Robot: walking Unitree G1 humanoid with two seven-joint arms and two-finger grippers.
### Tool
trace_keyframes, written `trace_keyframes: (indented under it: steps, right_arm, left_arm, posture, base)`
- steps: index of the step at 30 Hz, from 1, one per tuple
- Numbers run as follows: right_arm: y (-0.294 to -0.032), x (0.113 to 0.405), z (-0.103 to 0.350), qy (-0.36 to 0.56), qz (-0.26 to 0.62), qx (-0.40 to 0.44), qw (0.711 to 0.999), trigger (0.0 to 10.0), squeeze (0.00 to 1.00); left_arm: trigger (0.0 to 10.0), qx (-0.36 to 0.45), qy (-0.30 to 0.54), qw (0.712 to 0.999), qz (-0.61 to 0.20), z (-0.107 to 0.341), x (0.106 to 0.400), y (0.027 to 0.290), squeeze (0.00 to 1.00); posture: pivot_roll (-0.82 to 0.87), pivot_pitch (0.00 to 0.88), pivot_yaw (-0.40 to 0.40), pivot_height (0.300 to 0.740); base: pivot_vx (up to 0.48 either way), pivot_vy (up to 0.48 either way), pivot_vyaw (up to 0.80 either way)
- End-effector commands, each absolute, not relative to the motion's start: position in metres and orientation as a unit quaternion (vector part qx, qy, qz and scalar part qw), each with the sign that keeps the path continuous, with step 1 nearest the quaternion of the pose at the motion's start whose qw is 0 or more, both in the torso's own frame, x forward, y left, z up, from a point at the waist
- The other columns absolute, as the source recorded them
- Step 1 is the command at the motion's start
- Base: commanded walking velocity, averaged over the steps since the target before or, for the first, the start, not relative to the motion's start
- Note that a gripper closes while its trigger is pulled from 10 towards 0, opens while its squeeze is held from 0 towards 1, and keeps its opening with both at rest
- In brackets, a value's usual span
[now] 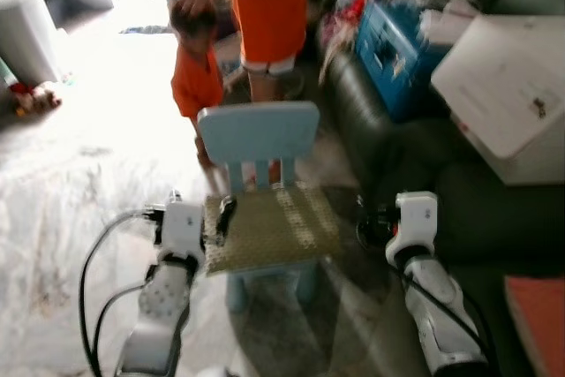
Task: Move the pillow to the sofa
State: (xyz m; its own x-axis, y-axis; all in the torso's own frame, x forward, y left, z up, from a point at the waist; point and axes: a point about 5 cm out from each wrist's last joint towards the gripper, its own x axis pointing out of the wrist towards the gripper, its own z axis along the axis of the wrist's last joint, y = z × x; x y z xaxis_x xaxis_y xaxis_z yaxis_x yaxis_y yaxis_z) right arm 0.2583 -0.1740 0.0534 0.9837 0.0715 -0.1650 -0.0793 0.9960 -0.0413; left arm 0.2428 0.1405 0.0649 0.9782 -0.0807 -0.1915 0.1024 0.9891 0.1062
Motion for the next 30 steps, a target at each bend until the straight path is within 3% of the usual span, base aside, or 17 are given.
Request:
trace_keyframes:
  steps: [1, 12, 30]
  right_arm:
    - [-0.1759, 0.2600, 0.0566, 0.076, 0.035, -0.026, 0.996, 10.0, 0.00]
    - [-0.1751, 0.2602, 0.0574, 0.073, 0.038, -0.026, 0.996, 10.0, 0.00]
    - [-0.1779, 0.2628, 0.0599, 0.068, 0.040, -0.031, 0.996, 10.0, 0.00]
  left_arm:
    - [10.0, 0.058, 0.089, 0.993, -0.054, 0.0676, 0.2442, 0.1379, 0.00]
    - [10.0, 0.059, 0.090, 0.992, -0.060, 0.0677, 0.2440, 0.1393, 0.00]
    - [10.0, 0.054, 0.091, 0.993, -0.057, 0.0674, 0.2449, 0.1391, 0.00]
  posture:
    - [0.00, 0.000, -0.023, 0.740]
    - [-0.01, 0.000, -0.024, 0.740]
    - [-0.01, 0.000, -0.026, 0.740]
  base:
    - [0.000, 0.000, 0.00]
    - [0.000, 0.000, 0.00]
    - [0.327, 0.000, 0.00]
